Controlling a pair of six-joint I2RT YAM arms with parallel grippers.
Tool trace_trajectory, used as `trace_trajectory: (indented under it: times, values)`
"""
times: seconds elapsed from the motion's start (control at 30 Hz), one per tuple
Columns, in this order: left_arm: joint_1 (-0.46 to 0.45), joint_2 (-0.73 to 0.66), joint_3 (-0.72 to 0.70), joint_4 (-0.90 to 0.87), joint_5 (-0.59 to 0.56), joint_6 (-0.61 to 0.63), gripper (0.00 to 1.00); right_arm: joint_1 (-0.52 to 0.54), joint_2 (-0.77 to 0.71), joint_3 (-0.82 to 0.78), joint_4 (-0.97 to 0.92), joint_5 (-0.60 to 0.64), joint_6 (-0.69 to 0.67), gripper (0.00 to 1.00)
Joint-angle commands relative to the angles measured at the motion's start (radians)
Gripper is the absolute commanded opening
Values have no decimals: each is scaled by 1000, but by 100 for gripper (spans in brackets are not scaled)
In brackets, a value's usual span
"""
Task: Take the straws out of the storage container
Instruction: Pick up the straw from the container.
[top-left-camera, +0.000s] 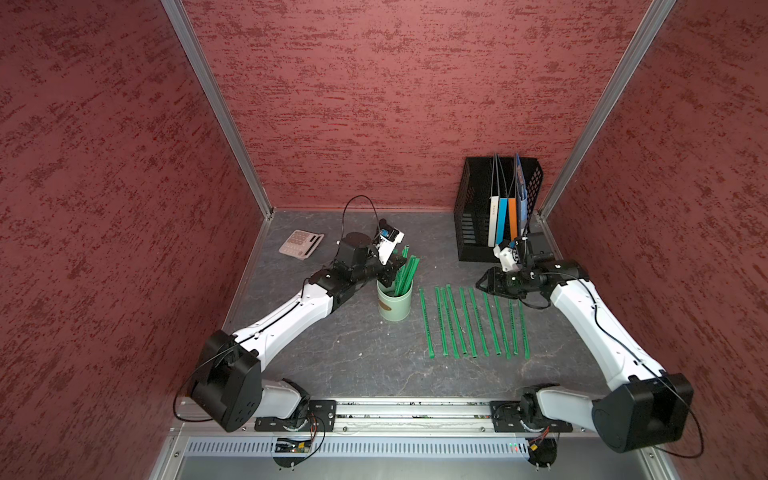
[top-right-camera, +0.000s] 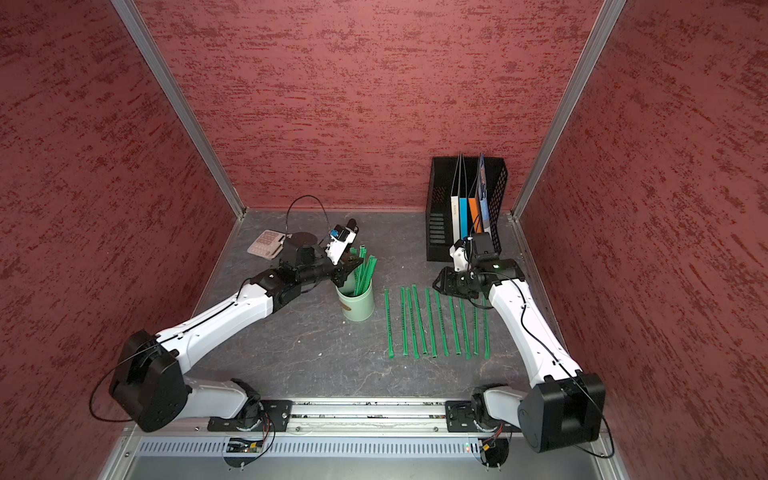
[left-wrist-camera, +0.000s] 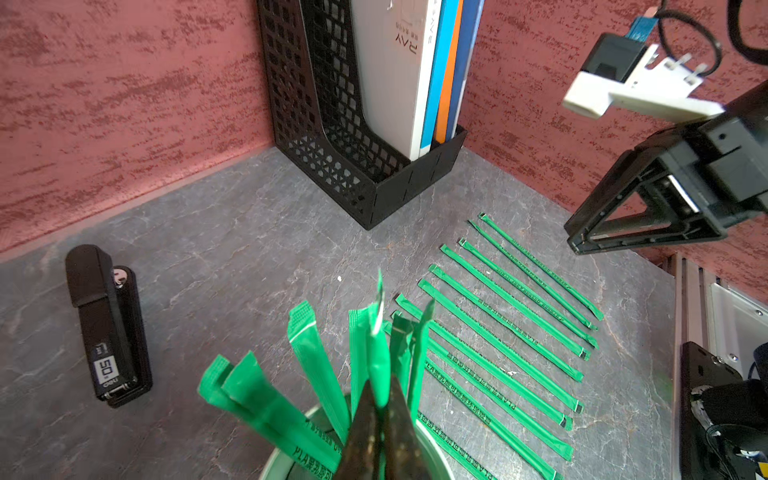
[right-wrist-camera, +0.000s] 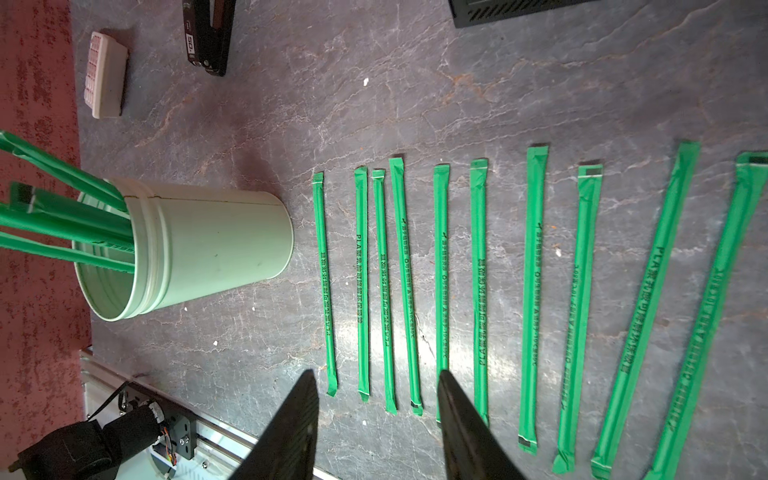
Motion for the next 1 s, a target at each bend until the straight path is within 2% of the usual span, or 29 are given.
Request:
trace_trajectory:
  times: [0.0, 0.3, 0.43, 0.53, 0.77, 0.97]
  values:
    - [-9, -46, -1, -30, -46, 27, 6, 9, -9, -10, 31, -20, 3, 44]
    - [-13, -216, 13, -72, -171, 65, 6, 8, -31, -14, 42, -30, 4, 44]
    - [-4, -290, 101, -150, -214, 110, 6, 9, -38, -25, 54, -37, 2, 45]
    - [21, -310, 218, -262, -235, 141, 6, 9, -41, -34, 70, -51, 3, 45]
    - [142, -244, 487, -555, -257, 128, 6, 9, -57, -30, 107, -94, -1, 46]
    - [252, -110, 509, -732, -207, 36, 6, 9, -73, -50, 124, -146, -15, 47]
